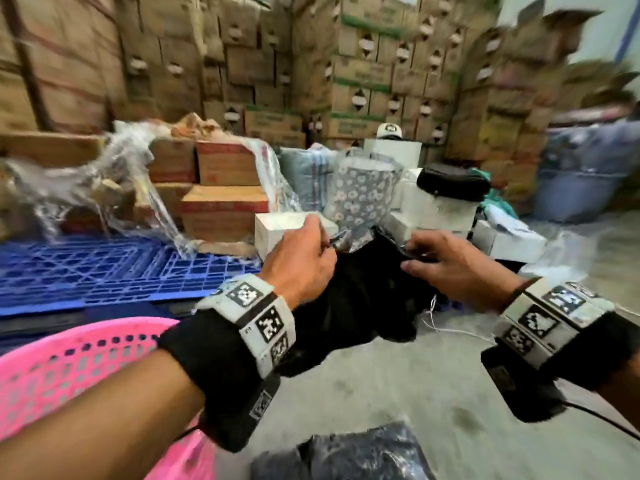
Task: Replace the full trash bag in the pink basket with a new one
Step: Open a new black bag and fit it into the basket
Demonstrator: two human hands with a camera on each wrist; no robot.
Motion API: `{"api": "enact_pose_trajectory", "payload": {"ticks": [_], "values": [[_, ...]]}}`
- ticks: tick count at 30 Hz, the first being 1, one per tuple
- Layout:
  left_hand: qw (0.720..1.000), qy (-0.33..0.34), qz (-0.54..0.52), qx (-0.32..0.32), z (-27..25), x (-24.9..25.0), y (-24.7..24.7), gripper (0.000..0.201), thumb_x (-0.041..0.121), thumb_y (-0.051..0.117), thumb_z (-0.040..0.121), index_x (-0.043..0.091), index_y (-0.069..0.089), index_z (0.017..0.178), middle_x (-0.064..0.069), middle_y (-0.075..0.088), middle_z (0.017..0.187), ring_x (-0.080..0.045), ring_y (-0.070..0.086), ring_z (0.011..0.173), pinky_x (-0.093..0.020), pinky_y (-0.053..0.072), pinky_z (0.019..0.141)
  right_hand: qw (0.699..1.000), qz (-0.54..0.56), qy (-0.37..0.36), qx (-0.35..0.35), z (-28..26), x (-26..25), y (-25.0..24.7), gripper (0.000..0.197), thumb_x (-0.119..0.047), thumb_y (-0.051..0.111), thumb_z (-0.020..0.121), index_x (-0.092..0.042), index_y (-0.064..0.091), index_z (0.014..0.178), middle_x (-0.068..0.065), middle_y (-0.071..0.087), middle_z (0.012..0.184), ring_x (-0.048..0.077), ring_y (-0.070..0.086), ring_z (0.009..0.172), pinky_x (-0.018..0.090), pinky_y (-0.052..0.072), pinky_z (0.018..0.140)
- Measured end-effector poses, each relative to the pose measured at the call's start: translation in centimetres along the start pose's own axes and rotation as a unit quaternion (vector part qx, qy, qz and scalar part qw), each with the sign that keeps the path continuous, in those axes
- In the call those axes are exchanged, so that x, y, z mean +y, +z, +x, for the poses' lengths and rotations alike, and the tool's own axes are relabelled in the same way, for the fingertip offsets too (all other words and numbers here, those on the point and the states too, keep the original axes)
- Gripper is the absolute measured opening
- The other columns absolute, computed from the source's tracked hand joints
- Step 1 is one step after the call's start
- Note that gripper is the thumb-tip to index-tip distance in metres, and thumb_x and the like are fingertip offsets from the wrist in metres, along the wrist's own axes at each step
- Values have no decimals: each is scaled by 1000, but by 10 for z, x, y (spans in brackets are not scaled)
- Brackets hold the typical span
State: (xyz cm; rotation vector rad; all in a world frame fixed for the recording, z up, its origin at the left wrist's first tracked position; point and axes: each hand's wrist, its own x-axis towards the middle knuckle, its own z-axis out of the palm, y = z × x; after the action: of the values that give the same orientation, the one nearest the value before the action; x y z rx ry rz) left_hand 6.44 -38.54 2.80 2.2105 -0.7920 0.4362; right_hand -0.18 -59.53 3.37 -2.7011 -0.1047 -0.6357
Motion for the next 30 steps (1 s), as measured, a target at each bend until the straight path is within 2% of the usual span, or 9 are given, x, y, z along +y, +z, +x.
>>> {"api": "enact_pose_trajectory", "payload": {"ticks": [4, 8, 10, 13, 15, 18, 21, 23, 30], "values": [[993, 105, -17, 49, 9, 18, -84, 16, 8, 58, 81, 10, 50, 94, -10, 66, 78, -26, 61, 75, -37, 46, 68, 982, 170, -32, 77, 16, -43, -26, 20, -4, 61, 85, -14, 51, 71, -11, 50, 55, -3, 41, 49, 13, 33, 49], [974, 200, 35, 96, -7, 13, -156, 21, 4, 63, 79, 12, 50, 94, -4, 63, 78, -12, 57, 70, -26, 46, 65, 952, 279, -83, 97, 29, -89, -22, 27, 11, 56, 82, -15, 49, 78, 6, 56, 68, 10, 47, 62, 23, 38, 56], [968, 219, 74, 101, -26, 0, -186, 24, 4, 65, 79, 13, 51, 96, -4, 63, 82, -12, 57, 75, -24, 45, 69, 940, 318, -98, 70, 36, -115, -10, 32, 9, 60, 81, -19, 51, 93, 15, 59, 74, 20, 49, 66, 32, 39, 58], [967, 209, 114, 90, -59, -32, -219, 25, 10, 65, 78, 16, 51, 97, 0, 63, 83, -11, 59, 79, -23, 46, 70, 962, 252, -107, -2, 46, -153, 18, 67, -20, 75, 75, -37, 39, 128, 10, 57, 72, 10, 51, 61, 22, 43, 56], [972, 185, 134, 59, -89, -60, -240, 26, 13, 63, 75, 19, 50, 97, 7, 61, 82, -6, 58, 78, -19, 46, 68, 971, 174, -157, -56, 55, -183, 49, 67, -29, 75, 75, -36, 40, 133, -6, 56, 65, -4, 50, 54, 10, 39, 52], [981, 135, 141, -2, -128, -96, -252, 28, 19, 59, 72, 32, 46, 95, 13, 58, 88, 4, 56, 78, -9, 42, 68, 964, 92, -233, -87, 63, -213, 84, 7, -11, 63, 85, -11, 69, 89, -4, 66, 67, -10, 50, 59, 4, 36, 57], [989, 50, 129, -49, -174, -139, -266, 40, 11, 58, 70, 40, 45, 93, 12, 55, 90, -4, 55, 76, -14, 42, 66, 955, 162, -234, -88, 75, -241, 121, 24, -12, 57, 89, -23, 64, 68, -6, 63, 59, -4, 45, 54, 24, 42, 59], [991, -12, 85, -100, -196, -157, -273, 45, 5, 65, 70, 38, 47, 94, 7, 58, 91, -5, 56, 75, -15, 44, 66, 949, 198, -235, -74, 82, -253, 131, 38, -13, 55, 90, -31, 54, 56, -18, 51, 49, -5, 40, 52, 23, 37, 54], [969, -163, -156, -102, -210, -171, -280, 43, 36, 74, 64, 23, 59, 102, 1, 69, 90, -13, 65, 81, -23, 52, 73, 936, 239, -256, -45, 92, -266, 127, 26, -17, 52, 93, 2, 63, 80, 9, 58, 67, 7, 48, 67, 36, 43, 58]]}}
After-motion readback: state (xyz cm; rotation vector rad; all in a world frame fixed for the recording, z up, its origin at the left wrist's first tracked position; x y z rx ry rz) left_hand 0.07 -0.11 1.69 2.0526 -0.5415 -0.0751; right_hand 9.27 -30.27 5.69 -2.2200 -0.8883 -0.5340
